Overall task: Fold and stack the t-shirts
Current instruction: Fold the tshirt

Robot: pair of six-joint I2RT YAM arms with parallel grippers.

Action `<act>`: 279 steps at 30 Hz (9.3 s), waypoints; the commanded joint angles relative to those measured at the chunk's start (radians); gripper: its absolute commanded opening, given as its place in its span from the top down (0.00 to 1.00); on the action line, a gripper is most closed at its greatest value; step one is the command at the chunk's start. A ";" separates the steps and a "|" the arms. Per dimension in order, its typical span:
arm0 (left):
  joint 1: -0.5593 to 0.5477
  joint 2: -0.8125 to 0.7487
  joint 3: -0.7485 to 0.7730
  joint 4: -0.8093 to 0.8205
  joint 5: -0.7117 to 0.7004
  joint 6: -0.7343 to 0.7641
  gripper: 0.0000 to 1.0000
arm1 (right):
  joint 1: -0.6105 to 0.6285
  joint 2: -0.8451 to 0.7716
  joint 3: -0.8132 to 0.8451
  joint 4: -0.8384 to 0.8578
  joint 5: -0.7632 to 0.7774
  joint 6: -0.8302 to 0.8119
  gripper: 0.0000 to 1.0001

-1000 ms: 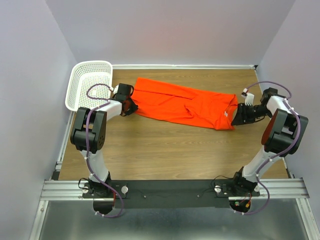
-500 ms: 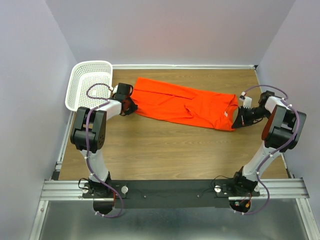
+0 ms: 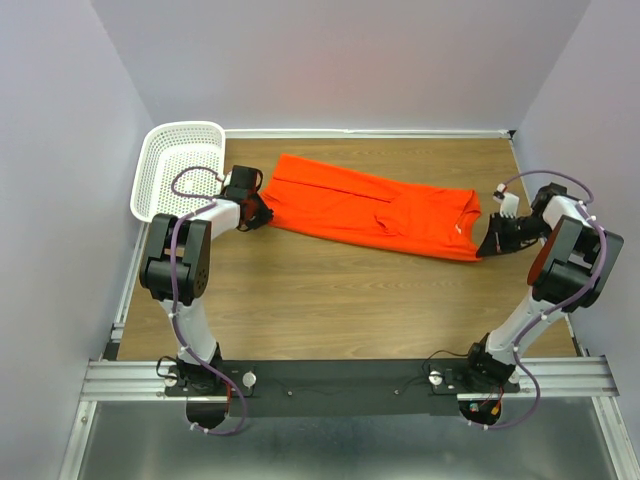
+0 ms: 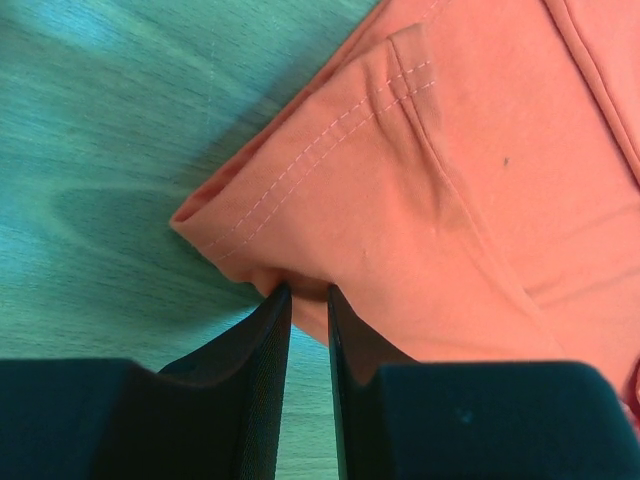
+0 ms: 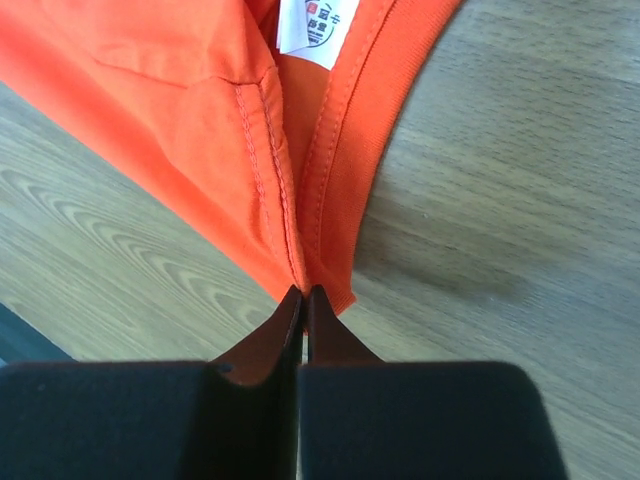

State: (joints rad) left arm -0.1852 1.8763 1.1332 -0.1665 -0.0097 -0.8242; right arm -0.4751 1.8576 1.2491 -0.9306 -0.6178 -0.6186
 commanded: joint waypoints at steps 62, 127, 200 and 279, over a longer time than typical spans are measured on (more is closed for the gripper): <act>0.059 0.692 1.148 -0.464 0.162 0.485 0.58 | 0.041 -0.294 -0.162 0.116 -0.253 -0.003 0.42; 0.107 -0.014 0.332 -0.189 0.079 0.500 0.54 | 0.985 -0.253 -0.183 0.365 0.057 -0.337 0.42; -0.408 0.509 0.905 -0.231 0.508 0.792 0.33 | 0.495 -0.787 -0.415 0.484 0.124 0.146 0.00; -0.008 -1.134 -0.363 -0.045 -0.049 0.356 0.24 | 1.742 -0.135 -0.327 0.849 0.530 -0.302 0.12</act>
State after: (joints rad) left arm -0.2020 0.7837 0.8204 -0.1455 -0.0479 -0.4263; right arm 1.2575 1.6573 0.8879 -0.1532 -0.2283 -0.9428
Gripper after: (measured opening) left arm 0.764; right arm 0.900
